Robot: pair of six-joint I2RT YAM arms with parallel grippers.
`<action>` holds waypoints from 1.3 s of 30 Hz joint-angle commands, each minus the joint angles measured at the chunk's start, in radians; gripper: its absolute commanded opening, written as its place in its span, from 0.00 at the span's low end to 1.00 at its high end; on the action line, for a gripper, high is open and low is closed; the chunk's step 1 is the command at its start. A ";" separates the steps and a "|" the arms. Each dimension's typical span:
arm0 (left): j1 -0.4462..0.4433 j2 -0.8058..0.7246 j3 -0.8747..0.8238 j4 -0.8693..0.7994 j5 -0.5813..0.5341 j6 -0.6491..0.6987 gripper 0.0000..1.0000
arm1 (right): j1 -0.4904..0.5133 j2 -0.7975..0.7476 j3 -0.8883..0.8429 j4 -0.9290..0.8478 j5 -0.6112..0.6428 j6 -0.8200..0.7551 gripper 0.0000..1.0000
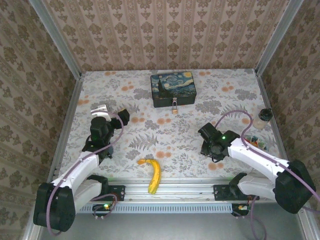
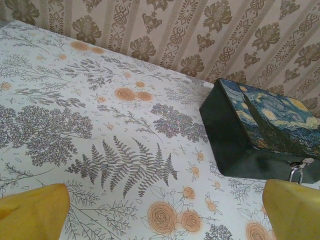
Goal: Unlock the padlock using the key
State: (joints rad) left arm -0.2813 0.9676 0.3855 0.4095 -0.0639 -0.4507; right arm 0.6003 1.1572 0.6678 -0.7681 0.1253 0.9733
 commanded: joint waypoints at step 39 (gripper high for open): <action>-0.036 0.095 0.041 0.040 0.026 -0.027 1.00 | -0.114 0.061 -0.116 0.184 -0.121 -0.010 0.24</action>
State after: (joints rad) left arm -0.3080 1.0550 0.4000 0.4324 -0.0483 -0.4721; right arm 0.4904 1.2163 0.5560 -0.5995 0.0196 0.9684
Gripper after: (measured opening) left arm 0.999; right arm 0.237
